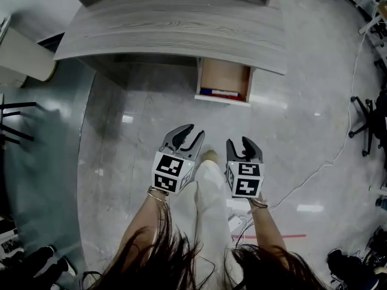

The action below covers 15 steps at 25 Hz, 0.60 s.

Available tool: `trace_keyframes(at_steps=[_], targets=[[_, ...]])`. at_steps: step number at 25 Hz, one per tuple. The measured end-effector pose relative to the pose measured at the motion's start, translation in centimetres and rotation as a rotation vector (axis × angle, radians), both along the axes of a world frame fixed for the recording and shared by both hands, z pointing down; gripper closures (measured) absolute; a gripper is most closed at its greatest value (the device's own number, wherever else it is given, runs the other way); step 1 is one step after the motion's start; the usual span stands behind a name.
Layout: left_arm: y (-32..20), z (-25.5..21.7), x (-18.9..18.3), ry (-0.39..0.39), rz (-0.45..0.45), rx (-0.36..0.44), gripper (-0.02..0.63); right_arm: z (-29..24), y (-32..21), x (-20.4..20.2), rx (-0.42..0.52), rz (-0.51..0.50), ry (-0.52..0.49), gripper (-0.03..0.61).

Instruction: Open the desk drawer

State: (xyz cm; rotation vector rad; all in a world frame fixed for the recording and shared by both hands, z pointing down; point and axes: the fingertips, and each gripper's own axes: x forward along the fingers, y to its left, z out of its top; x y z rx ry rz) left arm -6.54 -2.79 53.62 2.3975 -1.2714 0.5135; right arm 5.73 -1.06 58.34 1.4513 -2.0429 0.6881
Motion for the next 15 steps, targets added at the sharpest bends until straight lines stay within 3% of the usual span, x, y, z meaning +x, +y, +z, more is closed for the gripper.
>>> trace_keyframes(at_steps=[15], targets=[[3.3,-8.4,1.1,0.03,-0.005,0.058,0.505,-9.3,2.8,-0.7,0.077,-0.008,-0.027,0.41]])
